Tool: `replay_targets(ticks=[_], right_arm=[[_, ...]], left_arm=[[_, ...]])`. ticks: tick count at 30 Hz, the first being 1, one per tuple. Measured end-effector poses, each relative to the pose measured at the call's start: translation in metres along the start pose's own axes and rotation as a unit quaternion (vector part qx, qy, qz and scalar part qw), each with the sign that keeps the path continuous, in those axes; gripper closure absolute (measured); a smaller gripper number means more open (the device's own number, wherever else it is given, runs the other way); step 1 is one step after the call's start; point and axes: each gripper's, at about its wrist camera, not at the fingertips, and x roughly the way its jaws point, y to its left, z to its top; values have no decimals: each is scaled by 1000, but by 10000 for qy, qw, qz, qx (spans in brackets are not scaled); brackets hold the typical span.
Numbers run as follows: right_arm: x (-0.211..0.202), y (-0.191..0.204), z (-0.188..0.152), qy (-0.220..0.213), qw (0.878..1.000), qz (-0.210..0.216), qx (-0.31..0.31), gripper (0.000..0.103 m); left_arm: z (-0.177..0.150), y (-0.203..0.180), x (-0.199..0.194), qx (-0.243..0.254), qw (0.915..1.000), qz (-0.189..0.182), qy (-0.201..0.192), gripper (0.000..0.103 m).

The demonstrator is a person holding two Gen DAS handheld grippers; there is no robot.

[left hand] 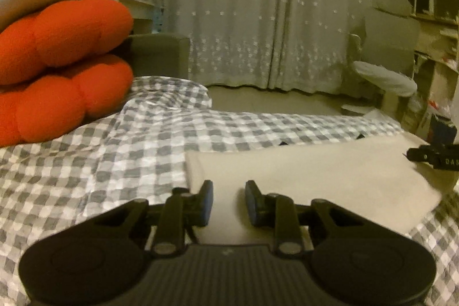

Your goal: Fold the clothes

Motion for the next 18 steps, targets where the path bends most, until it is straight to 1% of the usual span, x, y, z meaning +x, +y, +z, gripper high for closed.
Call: replay_targets(ticks=[4, 6, 8, 12, 14, 18], right_arm=[[-6, -7, 1, -39, 9999, -86, 85, 56], [-10, -9, 2, -64, 9999, -109, 108, 56], [-14, -11, 4, -92, 9998, -122, 119, 55], [-21, -10, 8, -128, 9997, -123, 164, 53], [-22, -9, 9, -105, 9997, -112, 208, 53], [-24, -5, 14, -45, 9995, -96, 285, 51]], left_arm=[[1, 1, -5, 36, 9999, 94, 28, 80], [3, 2, -10, 16, 9996, 272, 29, 80], [6, 9, -13, -139, 9990, 409, 68, 80], [13, 23, -21, -598, 9970, 366, 334, 78], [18, 25, -24, -732, 9954, 373, 494, 70], [27, 26, -32, -1123, 9899, 279, 819, 59]])
